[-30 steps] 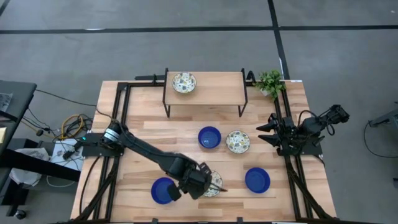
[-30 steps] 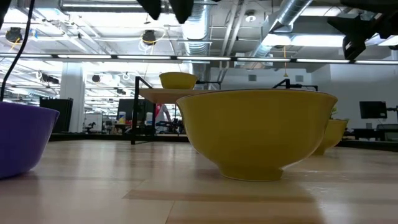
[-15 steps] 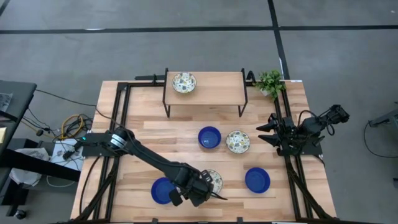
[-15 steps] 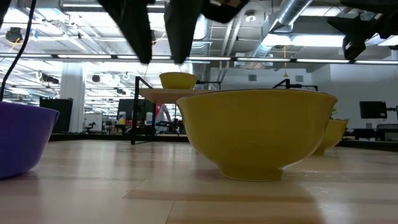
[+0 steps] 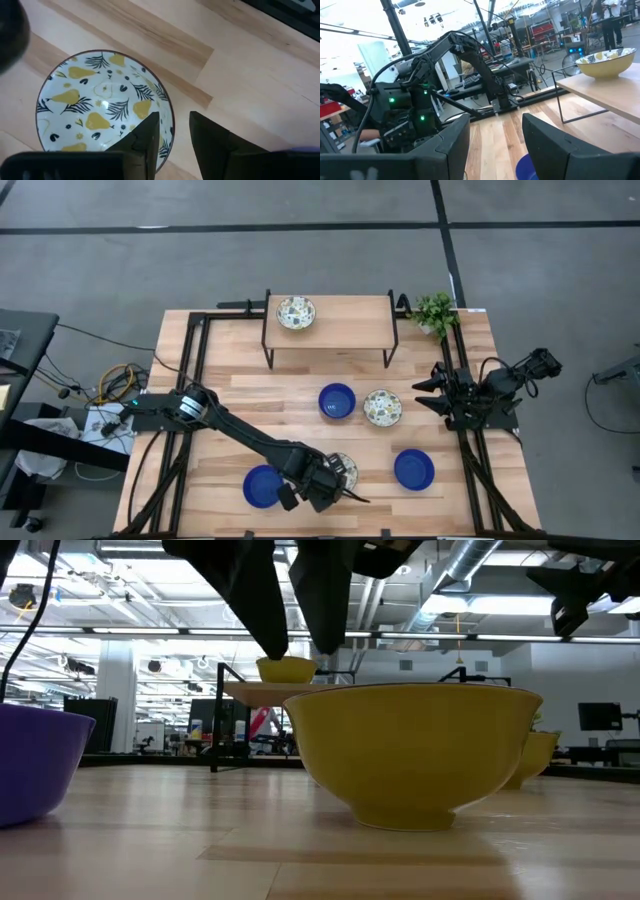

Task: Pick & Place Mini bowls
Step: Stack the bottom white bowl on top of the white bowl on the shelf

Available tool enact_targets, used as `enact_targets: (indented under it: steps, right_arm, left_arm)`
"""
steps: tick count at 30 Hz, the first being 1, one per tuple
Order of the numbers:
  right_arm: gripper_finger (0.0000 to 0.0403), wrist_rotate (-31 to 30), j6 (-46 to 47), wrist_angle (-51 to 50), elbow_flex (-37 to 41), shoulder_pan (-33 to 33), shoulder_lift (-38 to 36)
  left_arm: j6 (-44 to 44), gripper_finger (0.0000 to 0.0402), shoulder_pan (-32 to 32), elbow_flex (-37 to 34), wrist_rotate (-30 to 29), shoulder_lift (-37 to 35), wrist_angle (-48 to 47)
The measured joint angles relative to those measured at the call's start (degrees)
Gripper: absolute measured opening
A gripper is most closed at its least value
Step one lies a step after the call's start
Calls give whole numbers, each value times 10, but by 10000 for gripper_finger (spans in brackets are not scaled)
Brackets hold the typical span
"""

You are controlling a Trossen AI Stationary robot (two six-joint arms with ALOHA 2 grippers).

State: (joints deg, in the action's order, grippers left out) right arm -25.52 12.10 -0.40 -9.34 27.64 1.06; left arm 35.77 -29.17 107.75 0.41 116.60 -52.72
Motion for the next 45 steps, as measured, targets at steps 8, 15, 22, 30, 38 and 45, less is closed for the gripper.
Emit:
enact_targets:
  steps: [8, 15, 22, 30, 38, 45]
  right_arm:
    - [170, 0, 0, 0, 0, 0, 0]
    - [170, 0, 0, 0, 0, 0, 0]
    - [170, 0, 5, 0, 0, 0, 0]
    - [170, 0, 70, 0, 0, 0, 0]
    - [170, 0, 80, 0, 0, 0, 0]
    - [170, 0, 80, 0, 0, 0, 0]
  left_arm:
    - [-5, 106, 0, -50, 6, 0, 47]
    - [-6, 106, 0, -51, 0, 0, 57]
    - [-2, 106, 9, -72, 24, 0, 77]
    - [0, 104, 14, -82, 26, 0, 97]
    - [16, 35, 20, -83, 27, 0, 104]
    - [0, 17, 22, -111, 22, -5, 155]
